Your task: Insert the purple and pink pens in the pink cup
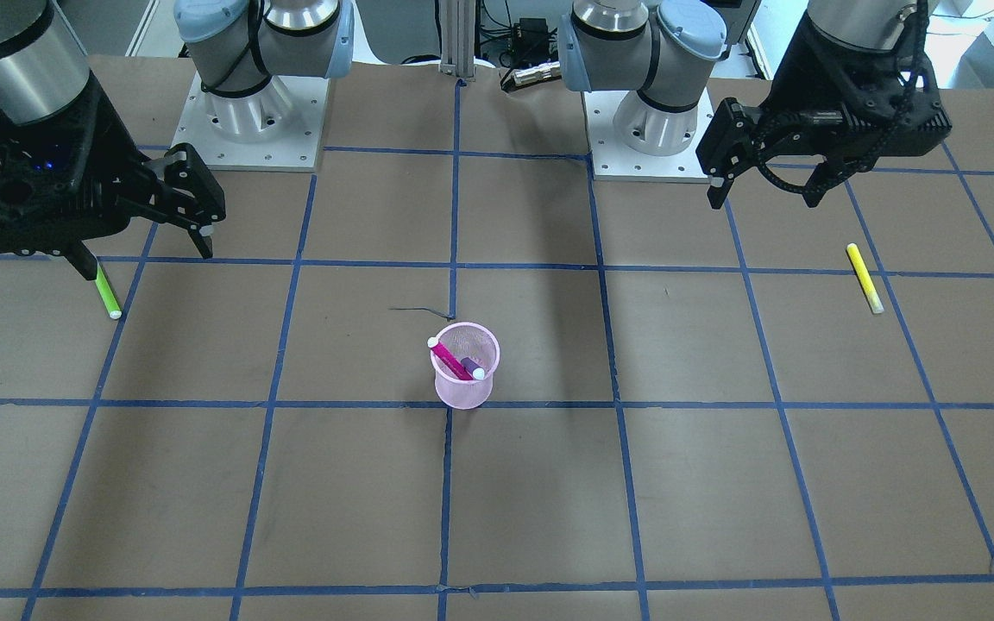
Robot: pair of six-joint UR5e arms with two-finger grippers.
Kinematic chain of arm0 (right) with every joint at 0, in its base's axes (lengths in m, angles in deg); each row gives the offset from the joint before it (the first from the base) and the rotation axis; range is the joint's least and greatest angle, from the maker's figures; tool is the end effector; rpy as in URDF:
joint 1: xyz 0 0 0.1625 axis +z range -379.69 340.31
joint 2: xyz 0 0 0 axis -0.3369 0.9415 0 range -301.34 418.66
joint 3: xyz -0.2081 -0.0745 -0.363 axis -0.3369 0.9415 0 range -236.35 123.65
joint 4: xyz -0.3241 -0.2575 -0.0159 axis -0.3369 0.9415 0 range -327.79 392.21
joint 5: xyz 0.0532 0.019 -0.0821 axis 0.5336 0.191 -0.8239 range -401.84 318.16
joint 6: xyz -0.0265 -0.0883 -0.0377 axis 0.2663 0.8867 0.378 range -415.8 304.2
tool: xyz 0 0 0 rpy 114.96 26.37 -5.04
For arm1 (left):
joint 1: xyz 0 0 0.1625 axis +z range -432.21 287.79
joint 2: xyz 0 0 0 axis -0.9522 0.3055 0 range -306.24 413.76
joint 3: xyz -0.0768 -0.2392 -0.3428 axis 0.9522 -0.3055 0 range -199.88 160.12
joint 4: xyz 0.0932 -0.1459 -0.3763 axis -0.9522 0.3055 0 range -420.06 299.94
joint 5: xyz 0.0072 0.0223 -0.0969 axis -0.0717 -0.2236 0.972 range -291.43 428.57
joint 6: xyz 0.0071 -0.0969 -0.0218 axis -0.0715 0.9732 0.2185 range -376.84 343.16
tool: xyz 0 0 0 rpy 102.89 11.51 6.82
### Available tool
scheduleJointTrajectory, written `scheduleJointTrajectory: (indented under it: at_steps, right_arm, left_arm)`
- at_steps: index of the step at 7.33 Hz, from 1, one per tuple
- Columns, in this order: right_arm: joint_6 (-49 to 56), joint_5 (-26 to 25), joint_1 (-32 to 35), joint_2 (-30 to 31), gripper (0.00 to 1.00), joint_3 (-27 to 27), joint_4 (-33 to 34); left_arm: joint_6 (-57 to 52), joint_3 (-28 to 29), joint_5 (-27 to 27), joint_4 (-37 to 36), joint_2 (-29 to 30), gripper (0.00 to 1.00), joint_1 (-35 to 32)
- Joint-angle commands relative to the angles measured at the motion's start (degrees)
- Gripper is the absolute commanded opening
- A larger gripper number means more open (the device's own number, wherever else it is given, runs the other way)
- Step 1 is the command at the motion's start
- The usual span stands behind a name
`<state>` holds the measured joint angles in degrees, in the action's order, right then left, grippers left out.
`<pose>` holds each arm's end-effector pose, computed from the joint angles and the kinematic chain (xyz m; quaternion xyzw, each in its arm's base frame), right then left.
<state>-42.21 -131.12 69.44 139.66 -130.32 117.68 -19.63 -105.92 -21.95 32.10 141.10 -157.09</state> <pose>0.1260 -0.5617 0.5350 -0.1109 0.9936 -0.0224 0.0034 -0.0893 -0.4869 0.5408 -0.0205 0.9990 -0.0385 0.0071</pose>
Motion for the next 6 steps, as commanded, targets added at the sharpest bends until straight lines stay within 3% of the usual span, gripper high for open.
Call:
scheduleJointTrajectory:
  at_steps: [1,6]
  right_arm:
    - [-6.5,0.2,0.2,0.1,1.0,0.1,-0.3]
    - [-5.8,0.2,0.2,0.0,1.0,-0.1,-0.4]
  left_arm:
    - [0.0,0.5,-0.1,1.6,0.4,1.0,-0.3]
    - [0.0,5.5,0.4,1.6,5.2,1.0,-0.8]
